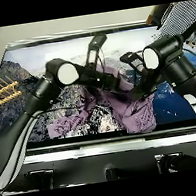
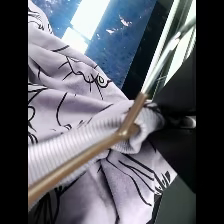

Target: Fold the clothes and pants, and hang the long-sleeved shirts on hangers.

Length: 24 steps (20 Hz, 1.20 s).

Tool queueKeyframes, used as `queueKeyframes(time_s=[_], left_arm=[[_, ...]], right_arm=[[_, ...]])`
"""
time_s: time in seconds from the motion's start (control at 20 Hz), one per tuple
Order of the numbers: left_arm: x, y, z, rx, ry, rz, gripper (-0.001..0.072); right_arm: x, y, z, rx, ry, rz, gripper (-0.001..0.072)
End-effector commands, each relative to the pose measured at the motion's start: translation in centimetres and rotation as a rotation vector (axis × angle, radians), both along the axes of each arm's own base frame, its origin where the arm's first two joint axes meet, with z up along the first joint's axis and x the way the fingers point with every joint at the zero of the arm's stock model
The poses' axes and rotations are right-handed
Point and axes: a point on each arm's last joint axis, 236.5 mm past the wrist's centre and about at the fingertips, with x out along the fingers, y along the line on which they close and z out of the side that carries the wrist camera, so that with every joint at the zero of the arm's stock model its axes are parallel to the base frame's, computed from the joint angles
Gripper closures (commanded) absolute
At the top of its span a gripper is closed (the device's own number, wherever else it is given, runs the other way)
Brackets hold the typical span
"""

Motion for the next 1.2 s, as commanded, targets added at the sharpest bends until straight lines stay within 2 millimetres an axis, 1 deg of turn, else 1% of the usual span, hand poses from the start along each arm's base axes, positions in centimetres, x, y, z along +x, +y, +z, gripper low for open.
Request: queueKeyframes(time_s=[0.0, 0.05, 0.1, 0.15, 0.2, 0.25, 0.3, 0.4, 0.5, 0.55, 0.6, 0.65, 0.7, 0.75, 0.85, 0.95, 1.0, 1.1, 1.15], left_arm=[[-0.9, -2.6, 0.0, -0.056, -0.005, -0.023, 0.068], [-0.8, -2.5, 0.0, -0.055, -0.007, -0.02, 0.068], [-0.2, -2.0, 0.3, -0.057, -0.013, -0.009, 0.0677], [0.7, -1.0, 0.9, -0.058, -0.026, 0.004, 0.0613], [1.7, 0.6, 1.7, -0.054, -0.04, 0.019, 0.0396], [2.8, 2.6, 2.6, -0.048, -0.053, 0.042, 0.0128], [3.9, 5.1, 3.7, -0.03, -0.077, 0.055, 0.0005], [5.6, 10.4, 5.4, 0.02, -0.142, 0.061, 0.0005], [7.0, 14.9, 6.4, 0.07, -0.193, 0.071, 0.0009], [7.5, 16.8, 6.3, 0.103, -0.203, 0.067, 0.0011], [7.5, 18.1, 5.6, 0.136, -0.182, 0.058, 0.0012], [6.9, 19.3, 4.4, 0.183, -0.152, 0.023, 0.0022], [6.4, 19.8, 3.6, 0.215, -0.139, -0.026, 0.0027], [5.8, 19.9, 2.8, 0.25, -0.146, -0.102, 0.0028], [4.6, 20.4, 0.6, 0.321, -0.126, -0.23, 0.0028], [4.7, 21.4, -1.5, 0.343, -0.099, -0.255, 0.0027], [4.8, 21.4, -2.3, 0.334, -0.1, -0.273, 0.0027], [4.7, 21.2, -3.5, 0.304, -0.11, -0.321, 0.0027], [4.6, 20.7, -3.6, 0.278, -0.123, -0.345, 0.0027]], right_arm=[[0.0, 0.1, 0.3, 0.003, -0.004, 0.021, 0.0667], [0.0, 0.0, 0.3, 0.003, -0.004, 0.021, 0.0667], [0.0, 0.0, 0.3, 0.002, -0.005, 0.02, 0.0667], [0.1, 0.0, 0.3, 0.001, -0.008, 0.026, 0.0667], [0.3, 0.1, 0.4, 0.003, -0.016, 0.046, 0.0667], [0.9, 0.4, 0.4, 0.01, -0.038, 0.074, 0.0667], [1.6, 0.7, 0.5, 0.018, -0.067, 0.108, 0.0667], [3.5, 1.6, 0.8, 0.032, -0.144, 0.218, 0.0667], [5.1, 2.4, 1.1, 0.03, -0.214, 0.347, 0.0667], [5.8, 2.7, 1.3, 0.022, -0.239, 0.413, 0.0667], [6.4, 3.0, 1.4, 0.012, -0.262, 0.483, 0.0667], [6.9, 3.3, 1.5, 0.004, -0.283, 0.539, 0.0665], [7.2, 3.5, 1.4, -0.009, -0.294, 0.604, 0.0665], [7.5, 3.6, 1.3, -0.027, -0.298, 0.68, 0.0664], [7.5, 3.8, 1.0, -0.051, -0.287, 0.798, 0.0664], [7.6, 4.1, 0.7, -0.058, -0.283, 0.854, 0.0664], [7.6, 4.2, 0.6, -0.057, -0.282, 0.871, 0.0664], [7.6, 4.8, 0.4, -0.035, -0.284, 0.888, 0.0663], [7.6, 5.2, 0.4, -0.02, -0.288, 0.891, 0.0663]])
